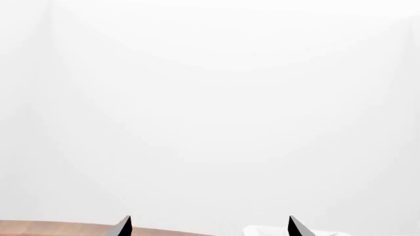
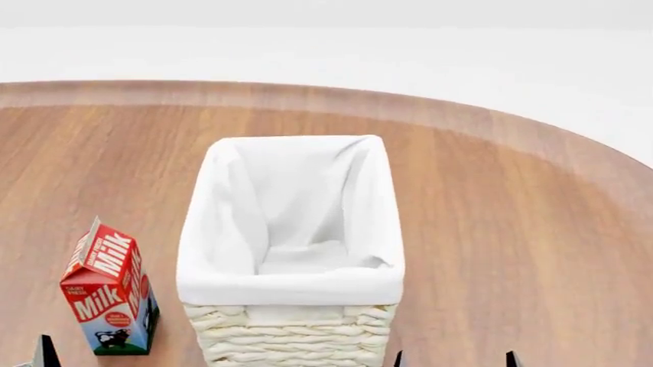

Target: Pick up the alphabet soup, and put it in the basket.

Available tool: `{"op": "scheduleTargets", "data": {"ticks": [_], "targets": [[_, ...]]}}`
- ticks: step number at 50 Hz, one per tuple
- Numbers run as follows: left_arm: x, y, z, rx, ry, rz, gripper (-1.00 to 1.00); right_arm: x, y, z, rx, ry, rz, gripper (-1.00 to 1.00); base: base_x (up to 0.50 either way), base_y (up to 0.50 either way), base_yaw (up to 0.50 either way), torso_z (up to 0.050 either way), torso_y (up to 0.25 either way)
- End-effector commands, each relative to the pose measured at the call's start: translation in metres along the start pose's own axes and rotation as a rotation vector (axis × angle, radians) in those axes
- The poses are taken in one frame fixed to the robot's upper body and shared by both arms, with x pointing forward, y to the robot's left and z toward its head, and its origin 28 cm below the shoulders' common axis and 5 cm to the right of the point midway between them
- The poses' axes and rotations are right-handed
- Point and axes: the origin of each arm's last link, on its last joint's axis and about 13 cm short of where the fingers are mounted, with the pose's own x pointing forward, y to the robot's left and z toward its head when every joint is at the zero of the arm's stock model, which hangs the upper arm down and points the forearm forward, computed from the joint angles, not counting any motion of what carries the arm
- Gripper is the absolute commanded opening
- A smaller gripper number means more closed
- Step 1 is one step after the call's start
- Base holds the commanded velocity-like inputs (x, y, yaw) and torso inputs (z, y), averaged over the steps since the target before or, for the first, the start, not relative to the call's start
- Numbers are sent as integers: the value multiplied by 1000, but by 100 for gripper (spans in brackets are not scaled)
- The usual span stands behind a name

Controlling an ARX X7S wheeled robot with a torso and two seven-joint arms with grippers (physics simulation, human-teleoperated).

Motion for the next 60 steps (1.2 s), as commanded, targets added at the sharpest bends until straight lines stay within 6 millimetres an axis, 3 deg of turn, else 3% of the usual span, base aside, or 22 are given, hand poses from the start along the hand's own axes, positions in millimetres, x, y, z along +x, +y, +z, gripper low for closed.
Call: {"op": "scheduleTargets", "data": {"ticks": [1,20,34,51,60], "targets": [[-1,0,1,1,0,1,100,-1,-1,0,0,6,35,100,0,0,0,0,0],[1,-1,-2,5,8,-3,100,-13,-8,12,109,90,278,100,0,0,0,0,0],[2,1,0,12,1,8,100,-31,-4,19,180,180,555,100,0,0,0,0,0],[2,3,1,16,1,21,100,-28,-7,25,217,283,735,100,0,0,0,0,0],[2,2,0,18,2,18,100,-36,-5,27,235,334,883,100,0,0,0,0,0]]}}
